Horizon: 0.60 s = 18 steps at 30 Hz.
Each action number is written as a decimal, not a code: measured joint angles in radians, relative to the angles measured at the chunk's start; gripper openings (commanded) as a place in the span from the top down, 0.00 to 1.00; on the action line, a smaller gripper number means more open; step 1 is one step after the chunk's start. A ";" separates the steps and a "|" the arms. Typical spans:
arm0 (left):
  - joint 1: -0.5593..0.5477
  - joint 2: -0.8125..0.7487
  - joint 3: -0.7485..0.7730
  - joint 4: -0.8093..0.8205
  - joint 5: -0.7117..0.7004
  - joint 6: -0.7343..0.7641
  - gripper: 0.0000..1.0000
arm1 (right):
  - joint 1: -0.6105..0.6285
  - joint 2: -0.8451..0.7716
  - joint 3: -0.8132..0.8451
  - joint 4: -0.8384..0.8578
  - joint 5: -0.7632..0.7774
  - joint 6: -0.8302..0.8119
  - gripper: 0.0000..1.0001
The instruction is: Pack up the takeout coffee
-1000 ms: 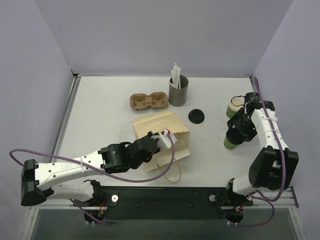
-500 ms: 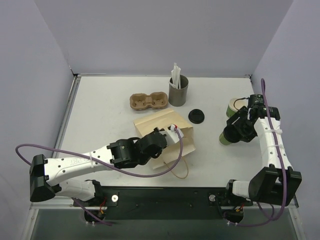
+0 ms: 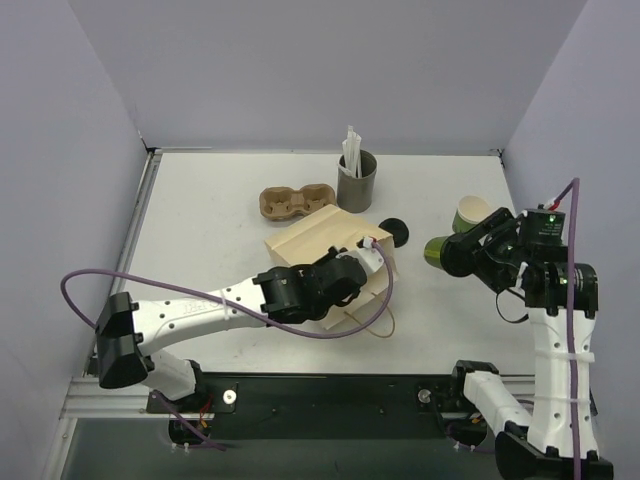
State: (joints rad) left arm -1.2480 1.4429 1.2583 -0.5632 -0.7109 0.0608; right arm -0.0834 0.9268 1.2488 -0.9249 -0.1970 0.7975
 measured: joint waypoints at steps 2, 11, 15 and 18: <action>0.000 0.045 0.041 -0.015 -0.016 -0.012 1.00 | 0.000 -0.036 0.011 -0.005 -0.027 0.017 0.39; 0.002 0.197 0.243 -0.161 -0.079 -0.129 1.00 | 0.092 -0.208 -0.071 0.008 -0.121 0.180 0.39; 0.004 0.200 0.250 -0.195 -0.090 -0.174 1.00 | 0.175 -0.274 -0.193 0.065 -0.122 0.276 0.39; 0.006 0.200 0.250 -0.211 -0.094 -0.195 1.00 | 0.252 -0.298 -0.282 0.122 -0.100 0.347 0.39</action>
State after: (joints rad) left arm -1.2415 1.6432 1.5082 -0.7738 -0.8047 -0.1341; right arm 0.1684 0.6285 0.9668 -0.8028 -0.2970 1.1446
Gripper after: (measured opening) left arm 0.025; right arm 0.707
